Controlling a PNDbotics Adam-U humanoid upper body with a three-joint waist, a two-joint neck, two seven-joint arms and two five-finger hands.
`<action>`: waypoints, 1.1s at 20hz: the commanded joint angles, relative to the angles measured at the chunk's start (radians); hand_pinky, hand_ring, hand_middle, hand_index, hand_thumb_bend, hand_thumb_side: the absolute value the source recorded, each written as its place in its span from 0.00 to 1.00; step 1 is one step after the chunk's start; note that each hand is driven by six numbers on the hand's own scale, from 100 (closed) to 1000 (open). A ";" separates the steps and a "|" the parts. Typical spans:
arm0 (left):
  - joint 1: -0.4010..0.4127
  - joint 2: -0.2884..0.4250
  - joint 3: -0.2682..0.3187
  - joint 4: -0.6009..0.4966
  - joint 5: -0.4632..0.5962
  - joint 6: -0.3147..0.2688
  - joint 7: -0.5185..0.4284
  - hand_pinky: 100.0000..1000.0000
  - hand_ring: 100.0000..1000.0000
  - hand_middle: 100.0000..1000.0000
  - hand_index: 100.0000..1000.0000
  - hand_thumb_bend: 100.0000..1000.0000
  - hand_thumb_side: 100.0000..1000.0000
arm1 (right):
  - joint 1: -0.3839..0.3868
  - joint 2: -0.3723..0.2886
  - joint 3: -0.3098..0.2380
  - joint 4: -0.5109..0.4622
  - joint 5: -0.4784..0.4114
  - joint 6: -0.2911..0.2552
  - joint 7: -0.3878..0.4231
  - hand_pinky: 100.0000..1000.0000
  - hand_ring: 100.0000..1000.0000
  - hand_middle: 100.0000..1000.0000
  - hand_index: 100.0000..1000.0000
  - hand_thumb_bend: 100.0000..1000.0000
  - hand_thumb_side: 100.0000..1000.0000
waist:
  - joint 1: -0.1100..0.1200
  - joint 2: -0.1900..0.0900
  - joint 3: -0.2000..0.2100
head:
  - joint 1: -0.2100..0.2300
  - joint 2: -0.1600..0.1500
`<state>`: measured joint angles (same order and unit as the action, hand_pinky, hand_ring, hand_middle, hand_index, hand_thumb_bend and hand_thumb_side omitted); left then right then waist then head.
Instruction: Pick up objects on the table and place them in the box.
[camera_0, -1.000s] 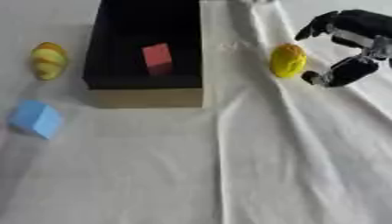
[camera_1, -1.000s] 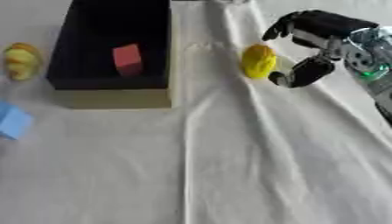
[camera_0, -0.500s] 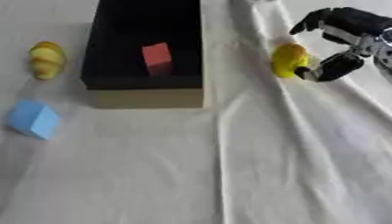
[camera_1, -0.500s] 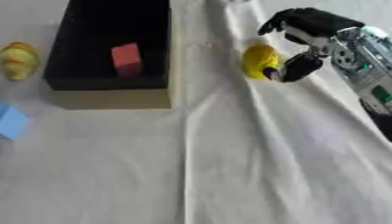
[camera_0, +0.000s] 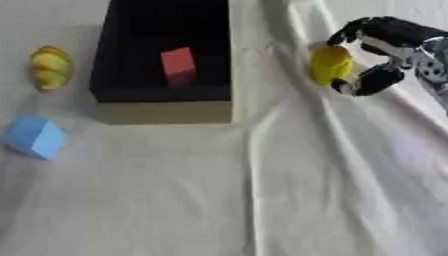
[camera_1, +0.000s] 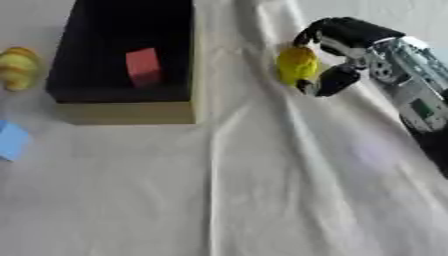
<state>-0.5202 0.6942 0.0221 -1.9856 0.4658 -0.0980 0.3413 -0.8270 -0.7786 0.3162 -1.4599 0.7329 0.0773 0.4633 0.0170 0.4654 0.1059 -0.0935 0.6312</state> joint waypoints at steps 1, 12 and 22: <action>-0.014 0.017 0.006 -0.014 -0.005 0.001 -0.004 0.75 0.73 0.64 0.82 0.55 0.55 | -0.017 -0.013 -0.003 -0.002 -0.004 -0.007 0.001 0.81 0.81 0.70 0.81 0.23 0.14 | 0.013 -0.005 0.002 | -0.003 -0.011; -0.015 0.014 0.004 -0.014 -0.003 0.007 -0.003 0.75 0.73 0.64 0.81 0.54 0.55 | -0.015 -0.010 -0.004 -0.021 -0.050 0.018 -0.108 0.73 0.67 0.41 0.54 0.00 0.00 | 0.014 -0.007 0.000 | -0.002 -0.008; -0.010 0.024 0.005 -0.014 0.004 0.006 -0.005 0.75 0.73 0.63 0.81 0.54 0.55 | -0.026 -0.033 -0.028 -0.148 -0.056 0.048 -0.239 0.68 0.50 0.31 0.44 0.00 0.00 | 0.010 -0.033 -0.009 | 0.002 0.002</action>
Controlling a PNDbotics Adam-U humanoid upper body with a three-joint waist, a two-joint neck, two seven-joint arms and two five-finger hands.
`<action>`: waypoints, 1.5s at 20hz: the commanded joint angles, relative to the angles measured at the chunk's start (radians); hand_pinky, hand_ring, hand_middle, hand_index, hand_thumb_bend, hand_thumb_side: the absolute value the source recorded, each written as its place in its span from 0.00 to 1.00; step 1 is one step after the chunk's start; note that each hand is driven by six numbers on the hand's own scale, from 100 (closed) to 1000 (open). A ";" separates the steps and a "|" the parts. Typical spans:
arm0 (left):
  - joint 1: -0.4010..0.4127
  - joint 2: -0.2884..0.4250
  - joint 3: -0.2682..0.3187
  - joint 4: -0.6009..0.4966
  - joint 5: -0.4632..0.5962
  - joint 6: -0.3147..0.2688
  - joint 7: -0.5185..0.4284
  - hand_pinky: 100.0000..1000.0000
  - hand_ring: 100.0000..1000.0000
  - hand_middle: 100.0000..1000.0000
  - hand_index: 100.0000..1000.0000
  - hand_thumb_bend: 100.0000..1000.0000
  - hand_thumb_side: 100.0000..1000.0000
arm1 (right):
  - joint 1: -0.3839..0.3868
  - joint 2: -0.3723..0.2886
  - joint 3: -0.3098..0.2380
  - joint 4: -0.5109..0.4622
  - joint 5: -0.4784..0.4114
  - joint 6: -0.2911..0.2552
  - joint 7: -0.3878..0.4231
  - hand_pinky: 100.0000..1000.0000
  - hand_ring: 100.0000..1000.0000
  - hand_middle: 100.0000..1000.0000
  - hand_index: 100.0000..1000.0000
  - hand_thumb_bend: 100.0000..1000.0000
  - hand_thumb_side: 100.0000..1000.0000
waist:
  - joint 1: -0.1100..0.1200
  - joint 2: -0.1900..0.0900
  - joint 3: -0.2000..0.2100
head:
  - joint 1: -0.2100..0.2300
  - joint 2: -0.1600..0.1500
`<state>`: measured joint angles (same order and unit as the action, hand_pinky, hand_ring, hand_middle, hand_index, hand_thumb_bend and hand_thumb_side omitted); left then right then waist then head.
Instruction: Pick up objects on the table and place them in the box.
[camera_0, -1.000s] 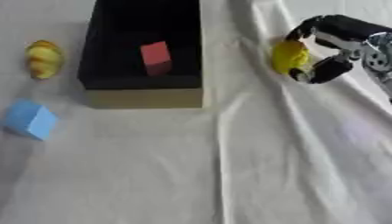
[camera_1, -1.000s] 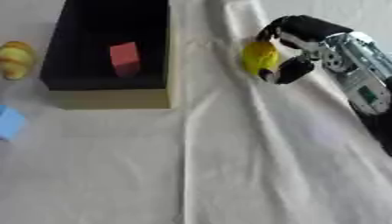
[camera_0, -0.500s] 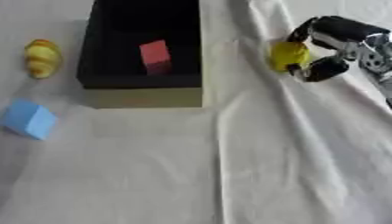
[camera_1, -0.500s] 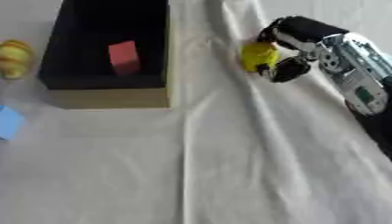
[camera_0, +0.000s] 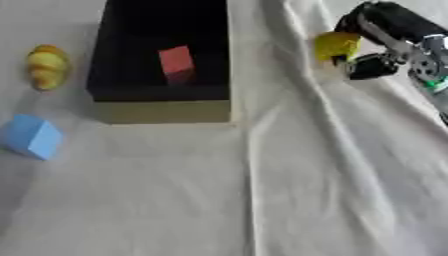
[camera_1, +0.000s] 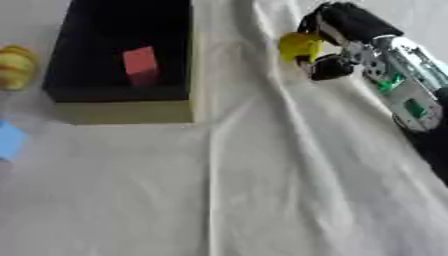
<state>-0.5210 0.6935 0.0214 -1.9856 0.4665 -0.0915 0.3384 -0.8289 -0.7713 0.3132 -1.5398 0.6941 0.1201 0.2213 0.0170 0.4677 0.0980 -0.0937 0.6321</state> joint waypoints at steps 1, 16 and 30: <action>-0.009 0.026 0.006 -0.014 0.005 -0.002 -0.003 0.75 0.73 0.63 0.81 0.54 0.55 | -0.030 -0.045 -0.033 -0.101 -0.032 0.012 0.014 0.68 0.50 0.31 0.44 0.00 0.00 | 0.009 -0.039 -0.003 | 0.003 0.003; -0.033 0.032 0.010 -0.014 -0.038 -0.085 -0.020 0.75 0.74 0.64 0.81 0.57 0.49 | -0.333 0.185 0.061 -0.137 -0.070 0.033 0.204 0.70 0.48 0.33 0.46 0.00 0.00 | -0.038 -0.068 0.055 | -0.069 -0.004; -0.058 0.028 0.022 -0.014 -0.077 -0.169 0.003 0.75 0.74 0.65 0.82 0.59 0.47 | -0.383 0.368 0.070 0.251 0.054 -0.053 0.114 0.70 0.51 0.36 0.49 0.00 0.00 | -0.085 -0.050 0.166 | -0.143 -0.040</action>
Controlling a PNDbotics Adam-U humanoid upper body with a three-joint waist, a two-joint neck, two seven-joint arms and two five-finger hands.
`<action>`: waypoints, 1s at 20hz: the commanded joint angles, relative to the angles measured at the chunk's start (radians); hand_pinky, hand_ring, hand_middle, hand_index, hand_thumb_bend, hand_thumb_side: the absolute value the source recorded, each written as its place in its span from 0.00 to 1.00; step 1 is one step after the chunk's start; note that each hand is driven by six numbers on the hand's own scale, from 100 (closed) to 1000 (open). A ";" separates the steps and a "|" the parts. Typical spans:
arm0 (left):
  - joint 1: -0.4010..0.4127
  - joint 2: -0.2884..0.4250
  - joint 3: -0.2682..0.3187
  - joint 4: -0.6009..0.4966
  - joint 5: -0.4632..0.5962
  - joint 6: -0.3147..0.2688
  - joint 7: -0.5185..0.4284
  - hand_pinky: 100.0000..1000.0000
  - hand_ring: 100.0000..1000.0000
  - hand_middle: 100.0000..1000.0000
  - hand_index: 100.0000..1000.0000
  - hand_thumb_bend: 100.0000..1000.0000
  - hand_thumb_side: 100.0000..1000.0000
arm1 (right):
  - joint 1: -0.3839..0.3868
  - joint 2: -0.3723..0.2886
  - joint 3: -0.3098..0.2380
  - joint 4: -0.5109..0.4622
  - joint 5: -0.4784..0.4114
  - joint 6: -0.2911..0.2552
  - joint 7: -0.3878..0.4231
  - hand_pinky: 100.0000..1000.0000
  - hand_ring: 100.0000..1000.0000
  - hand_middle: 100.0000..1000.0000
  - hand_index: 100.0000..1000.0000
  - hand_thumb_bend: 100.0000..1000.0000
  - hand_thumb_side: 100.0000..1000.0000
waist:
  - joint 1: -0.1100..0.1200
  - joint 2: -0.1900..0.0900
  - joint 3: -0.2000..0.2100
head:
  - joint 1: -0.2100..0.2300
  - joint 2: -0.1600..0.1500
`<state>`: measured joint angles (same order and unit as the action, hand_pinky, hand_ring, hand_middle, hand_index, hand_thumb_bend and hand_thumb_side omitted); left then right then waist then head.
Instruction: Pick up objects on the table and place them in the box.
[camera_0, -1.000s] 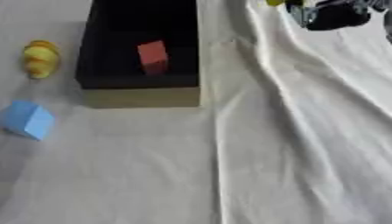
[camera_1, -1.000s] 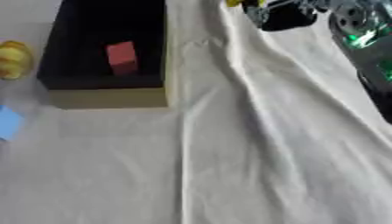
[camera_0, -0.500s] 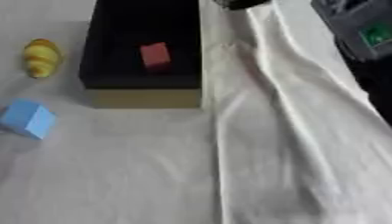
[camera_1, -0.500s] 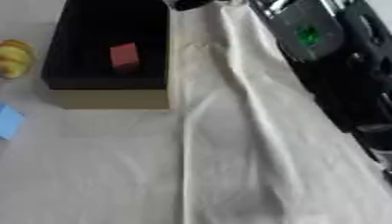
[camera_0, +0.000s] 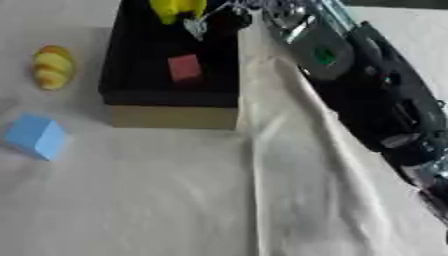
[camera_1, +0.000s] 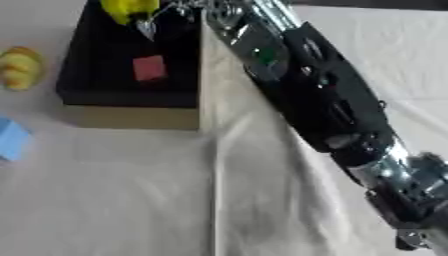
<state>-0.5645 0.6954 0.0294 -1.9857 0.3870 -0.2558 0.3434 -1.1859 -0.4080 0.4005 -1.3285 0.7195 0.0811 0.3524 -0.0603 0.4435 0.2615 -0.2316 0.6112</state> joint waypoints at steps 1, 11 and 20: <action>-0.014 0.026 0.014 -0.014 0.002 -0.005 -0.001 0.75 0.74 0.65 0.82 0.59 0.47 | -0.026 0.008 -0.019 0.056 0.040 -0.019 -0.021 0.71 0.52 0.38 0.50 0.00 0.00 | -0.008 -0.026 0.003 | -0.004 -0.021; 0.004 0.023 0.015 -0.014 -0.003 0.004 -0.001 0.75 0.74 0.65 0.81 0.58 0.48 | -0.023 -0.005 -0.039 0.077 0.128 -0.098 0.114 0.85 0.88 0.74 0.82 0.25 0.29 | -0.010 -0.032 -0.016 | 0.024 -0.035; 0.022 0.021 0.014 -0.014 -0.008 0.017 0.001 0.75 0.74 0.65 0.81 0.58 0.48 | -0.021 -0.034 -0.071 -0.003 0.105 -0.101 0.112 0.85 0.87 0.73 0.85 0.27 0.33 | -0.006 -0.040 -0.035 | 0.036 -0.020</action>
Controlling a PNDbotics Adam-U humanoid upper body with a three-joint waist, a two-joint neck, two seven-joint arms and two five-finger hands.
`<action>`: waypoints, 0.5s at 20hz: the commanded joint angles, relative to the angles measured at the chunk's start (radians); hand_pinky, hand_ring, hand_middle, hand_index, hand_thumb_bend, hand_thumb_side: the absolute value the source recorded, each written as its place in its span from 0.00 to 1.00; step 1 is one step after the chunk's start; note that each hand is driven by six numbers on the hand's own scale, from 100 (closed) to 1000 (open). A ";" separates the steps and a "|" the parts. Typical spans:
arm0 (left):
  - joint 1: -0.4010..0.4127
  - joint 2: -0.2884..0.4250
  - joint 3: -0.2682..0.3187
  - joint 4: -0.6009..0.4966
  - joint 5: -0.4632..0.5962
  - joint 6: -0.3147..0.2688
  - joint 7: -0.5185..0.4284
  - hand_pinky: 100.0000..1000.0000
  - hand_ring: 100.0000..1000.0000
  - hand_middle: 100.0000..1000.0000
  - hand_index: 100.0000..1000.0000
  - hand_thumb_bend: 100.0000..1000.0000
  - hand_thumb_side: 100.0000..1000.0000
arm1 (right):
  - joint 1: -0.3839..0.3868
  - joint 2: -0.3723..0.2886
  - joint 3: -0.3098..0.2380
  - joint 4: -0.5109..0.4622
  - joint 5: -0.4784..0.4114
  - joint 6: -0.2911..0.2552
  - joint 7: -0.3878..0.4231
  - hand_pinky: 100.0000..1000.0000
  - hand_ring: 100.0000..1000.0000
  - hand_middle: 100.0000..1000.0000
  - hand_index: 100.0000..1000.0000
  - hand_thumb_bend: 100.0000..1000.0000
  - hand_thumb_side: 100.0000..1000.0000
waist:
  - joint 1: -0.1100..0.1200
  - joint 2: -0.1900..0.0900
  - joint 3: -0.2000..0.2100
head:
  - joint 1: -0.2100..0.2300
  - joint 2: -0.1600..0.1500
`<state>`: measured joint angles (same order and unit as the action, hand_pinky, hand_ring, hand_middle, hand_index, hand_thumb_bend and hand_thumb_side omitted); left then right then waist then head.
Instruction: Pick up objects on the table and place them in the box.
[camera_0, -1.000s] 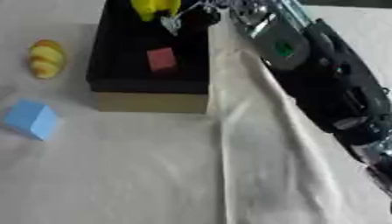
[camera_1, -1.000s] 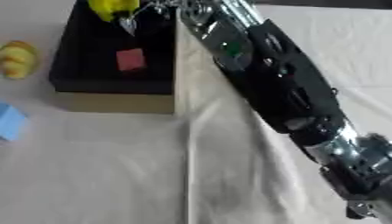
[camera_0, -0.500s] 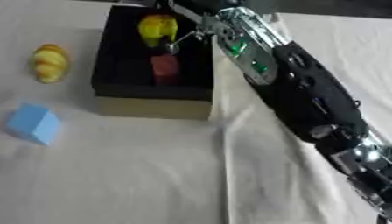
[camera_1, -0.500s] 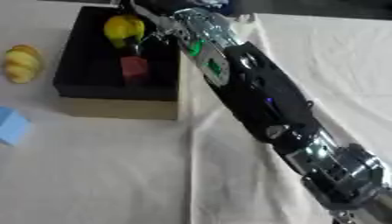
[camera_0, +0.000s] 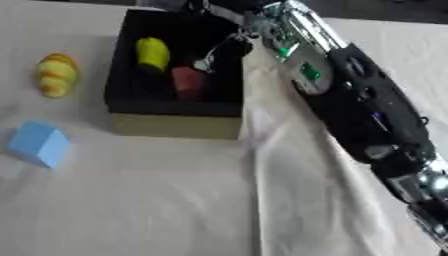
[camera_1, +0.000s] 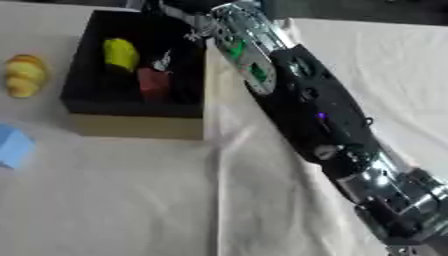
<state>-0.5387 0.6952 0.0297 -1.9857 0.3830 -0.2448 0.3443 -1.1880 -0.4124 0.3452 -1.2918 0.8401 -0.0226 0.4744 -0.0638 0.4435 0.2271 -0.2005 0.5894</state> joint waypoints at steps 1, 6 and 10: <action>-0.003 0.021 0.014 -0.014 -0.004 0.007 0.000 0.75 0.74 0.65 0.81 0.58 0.48 | -0.018 -0.032 -0.018 -0.048 -0.022 0.006 -0.012 0.85 0.87 0.73 0.85 0.26 0.33 | -0.002 -0.041 -0.002 | 0.007 0.004; 0.009 0.024 0.013 -0.014 -0.007 0.011 -0.001 0.75 0.74 0.65 0.81 0.57 0.48 | -0.009 -0.061 -0.032 -0.113 -0.052 0.033 -0.039 0.82 0.83 0.70 0.83 0.18 0.29 | 0.003 -0.050 -0.014 | 0.017 0.016; 0.040 0.042 0.017 -0.014 -0.021 0.004 -0.001 0.75 0.74 0.64 0.81 0.57 0.49 | 0.032 -0.150 -0.052 -0.283 -0.138 0.089 -0.077 0.79 0.79 0.67 0.82 0.04 0.20 | 0.006 -0.057 -0.031 | 0.052 0.026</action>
<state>-0.4917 0.6995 0.0301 -1.9857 0.3705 -0.2380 0.3437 -1.1401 -0.5151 0.3106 -1.5139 0.7296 0.0508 0.4077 -0.0638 0.4308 0.1921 -0.1583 0.6141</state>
